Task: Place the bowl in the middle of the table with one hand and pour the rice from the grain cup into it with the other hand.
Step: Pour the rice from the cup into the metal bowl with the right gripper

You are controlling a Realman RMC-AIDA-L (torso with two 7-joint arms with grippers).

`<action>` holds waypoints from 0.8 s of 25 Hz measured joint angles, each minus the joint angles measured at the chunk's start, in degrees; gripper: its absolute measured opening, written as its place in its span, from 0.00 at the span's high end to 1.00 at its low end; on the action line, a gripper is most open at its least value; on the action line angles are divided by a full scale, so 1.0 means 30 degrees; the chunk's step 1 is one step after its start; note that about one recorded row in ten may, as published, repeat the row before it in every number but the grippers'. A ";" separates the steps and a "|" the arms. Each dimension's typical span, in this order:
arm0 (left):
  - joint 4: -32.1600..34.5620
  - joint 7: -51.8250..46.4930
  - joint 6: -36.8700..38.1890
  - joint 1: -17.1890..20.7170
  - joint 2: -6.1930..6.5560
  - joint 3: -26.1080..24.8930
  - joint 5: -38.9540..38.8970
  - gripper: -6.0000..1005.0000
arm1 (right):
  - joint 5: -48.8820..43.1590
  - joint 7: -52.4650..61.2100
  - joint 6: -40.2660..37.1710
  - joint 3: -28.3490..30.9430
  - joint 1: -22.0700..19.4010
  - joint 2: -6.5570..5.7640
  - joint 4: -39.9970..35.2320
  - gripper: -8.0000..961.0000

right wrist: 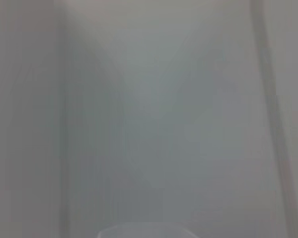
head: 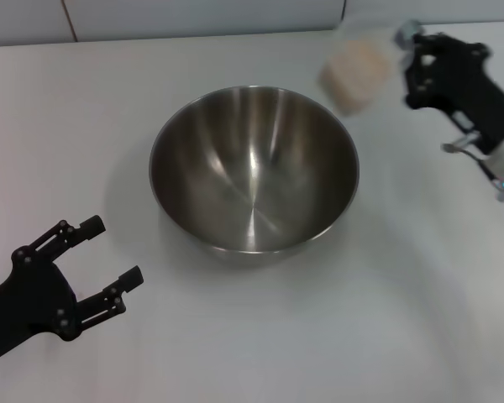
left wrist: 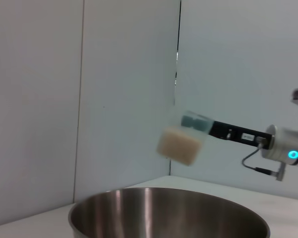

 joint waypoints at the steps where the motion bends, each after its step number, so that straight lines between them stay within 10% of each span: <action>1: 0.0001 -0.0003 0.0006 -0.0002 -0.0002 0.0001 -0.0001 0.16 | -0.0007 0.0008 0.0625 -0.1083 0.0836 0.0048 0.0111 0.99; 20: 0.0000 -0.0006 0.0058 0.0013 -0.0012 -0.0144 -0.0004 0.16 | -0.0023 -0.0004 0.1474 -0.5998 0.2678 0.0047 -0.0402 0.99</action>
